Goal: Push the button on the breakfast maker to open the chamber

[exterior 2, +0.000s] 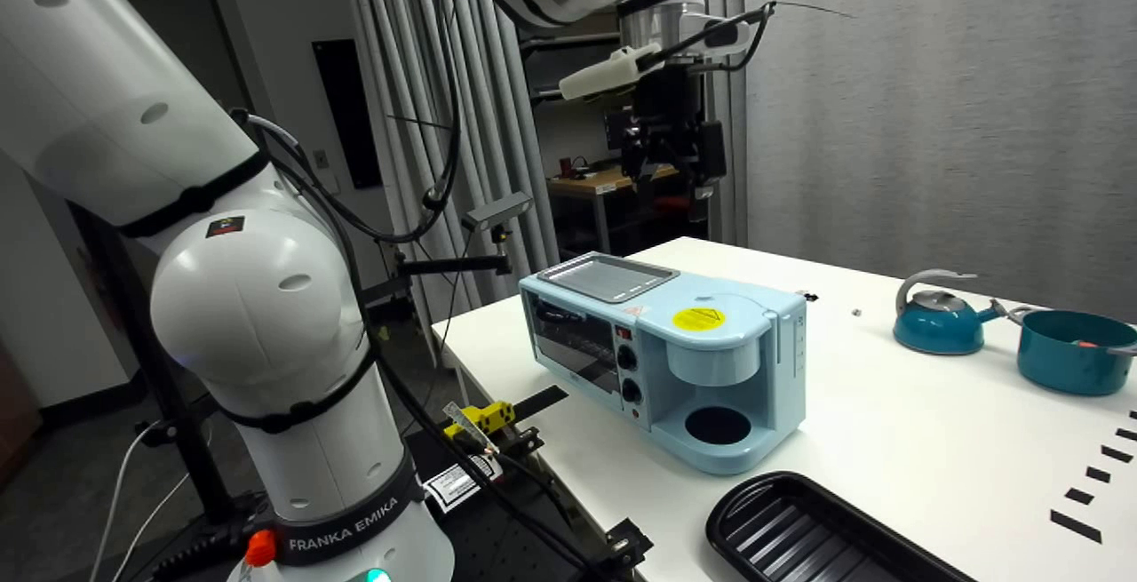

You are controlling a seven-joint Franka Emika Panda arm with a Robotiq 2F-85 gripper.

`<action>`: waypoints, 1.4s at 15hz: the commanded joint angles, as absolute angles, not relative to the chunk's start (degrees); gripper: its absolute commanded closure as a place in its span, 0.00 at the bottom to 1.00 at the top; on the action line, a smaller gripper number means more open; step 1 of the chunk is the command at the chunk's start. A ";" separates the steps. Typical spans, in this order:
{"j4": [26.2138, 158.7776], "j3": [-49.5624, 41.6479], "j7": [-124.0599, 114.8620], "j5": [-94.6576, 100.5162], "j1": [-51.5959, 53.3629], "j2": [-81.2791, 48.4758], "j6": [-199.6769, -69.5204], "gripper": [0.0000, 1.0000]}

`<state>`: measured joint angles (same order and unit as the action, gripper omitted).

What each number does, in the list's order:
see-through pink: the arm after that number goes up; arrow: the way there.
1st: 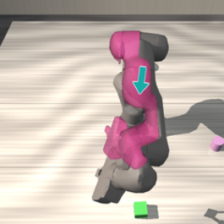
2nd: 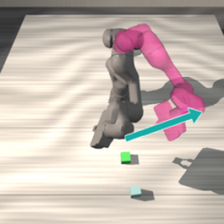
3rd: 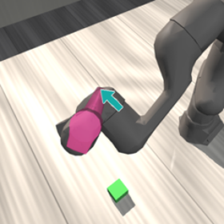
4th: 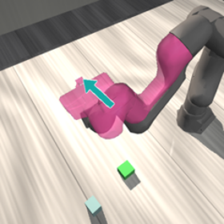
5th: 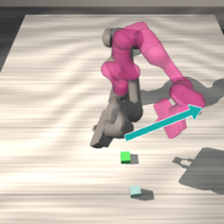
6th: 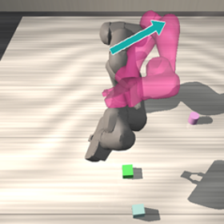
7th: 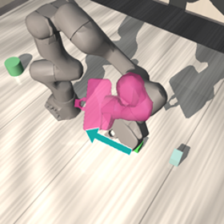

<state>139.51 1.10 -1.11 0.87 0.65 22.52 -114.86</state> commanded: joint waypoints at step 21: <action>139.01 -0.47 -7.61 3.44 -3.16 17.54 -120.50 0.00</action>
